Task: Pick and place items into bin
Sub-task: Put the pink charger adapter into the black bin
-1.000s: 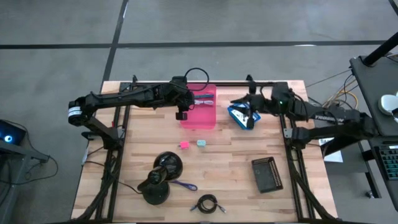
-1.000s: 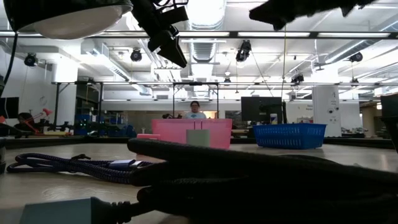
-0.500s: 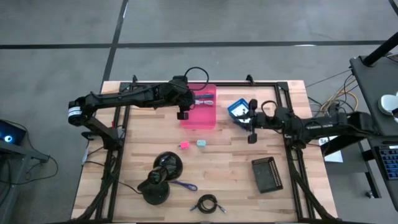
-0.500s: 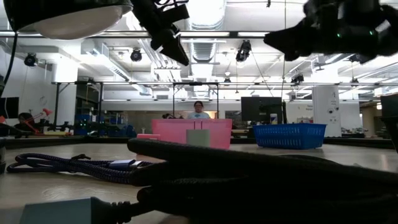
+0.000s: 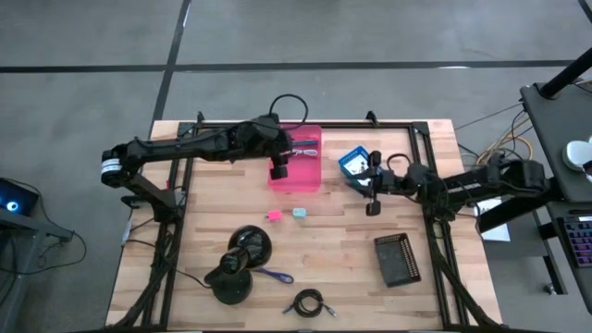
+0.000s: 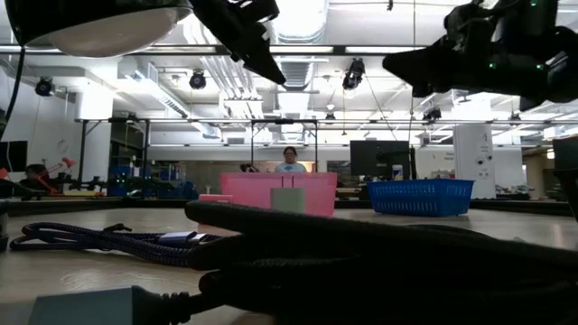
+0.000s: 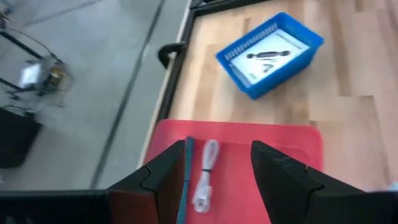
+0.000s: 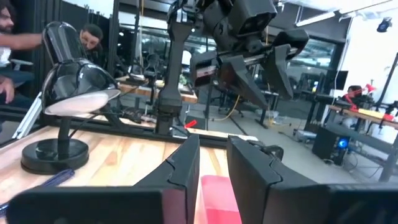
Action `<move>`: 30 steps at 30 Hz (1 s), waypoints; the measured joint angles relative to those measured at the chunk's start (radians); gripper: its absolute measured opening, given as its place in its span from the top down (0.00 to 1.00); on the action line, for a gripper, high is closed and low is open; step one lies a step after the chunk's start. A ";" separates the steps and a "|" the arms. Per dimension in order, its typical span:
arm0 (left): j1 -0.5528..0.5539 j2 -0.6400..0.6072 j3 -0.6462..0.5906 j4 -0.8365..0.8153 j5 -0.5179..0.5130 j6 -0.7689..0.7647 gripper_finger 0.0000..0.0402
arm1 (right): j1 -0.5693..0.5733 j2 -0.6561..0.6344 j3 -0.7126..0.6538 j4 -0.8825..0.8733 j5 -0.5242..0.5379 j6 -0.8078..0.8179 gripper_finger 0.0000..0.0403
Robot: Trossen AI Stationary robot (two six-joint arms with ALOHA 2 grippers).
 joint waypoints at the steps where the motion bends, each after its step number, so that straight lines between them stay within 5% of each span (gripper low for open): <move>1: -0.002 0.000 0.000 -0.005 0.018 -0.015 0.58 | 0.000 0.016 0.010 0.000 0.000 0.007 0.82; 11: -0.021 0.013 0.000 -0.050 0.286 -0.241 0.58 | 0.000 0.165 0.092 -0.001 0.000 0.102 0.82; 30: -0.190 0.161 0.001 -0.258 0.226 -0.293 0.58 | 0.000 0.135 0.078 -0.002 0.000 0.052 0.83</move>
